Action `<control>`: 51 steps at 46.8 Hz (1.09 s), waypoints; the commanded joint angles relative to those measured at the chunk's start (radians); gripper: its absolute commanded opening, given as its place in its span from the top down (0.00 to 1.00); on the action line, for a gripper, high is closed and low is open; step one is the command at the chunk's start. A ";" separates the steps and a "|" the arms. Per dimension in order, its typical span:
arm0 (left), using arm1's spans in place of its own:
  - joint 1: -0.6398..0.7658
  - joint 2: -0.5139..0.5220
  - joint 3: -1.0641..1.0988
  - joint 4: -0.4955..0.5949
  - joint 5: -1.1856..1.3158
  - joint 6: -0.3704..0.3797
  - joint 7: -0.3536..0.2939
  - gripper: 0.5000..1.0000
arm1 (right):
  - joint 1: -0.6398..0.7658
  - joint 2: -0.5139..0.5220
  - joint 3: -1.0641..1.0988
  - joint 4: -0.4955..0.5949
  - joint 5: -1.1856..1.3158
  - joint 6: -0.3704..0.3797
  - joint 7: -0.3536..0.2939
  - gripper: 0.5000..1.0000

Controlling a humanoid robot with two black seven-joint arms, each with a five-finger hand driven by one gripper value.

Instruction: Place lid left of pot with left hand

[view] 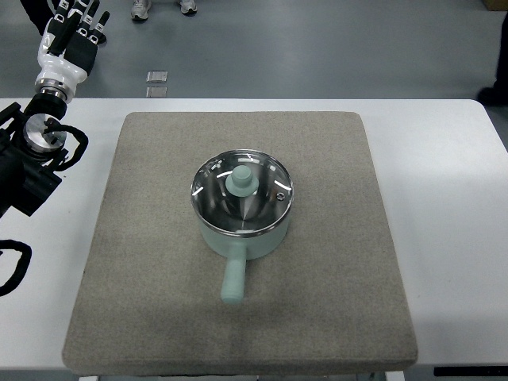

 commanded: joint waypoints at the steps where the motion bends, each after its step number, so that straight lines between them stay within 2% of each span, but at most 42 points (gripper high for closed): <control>1: 0.000 -0.001 0.000 0.000 0.000 0.000 0.000 0.01 | 0.000 0.000 0.000 0.000 0.000 0.000 0.000 0.15; 6: 0.002 -0.004 0.000 0.000 0.000 -0.002 -0.026 0.01 | 0.000 0.000 0.001 0.000 0.000 0.000 0.000 0.15; 51: -0.023 0.004 0.014 0.006 0.003 0.025 -0.026 0.02 | 0.000 0.000 0.001 0.000 0.000 0.000 0.000 0.15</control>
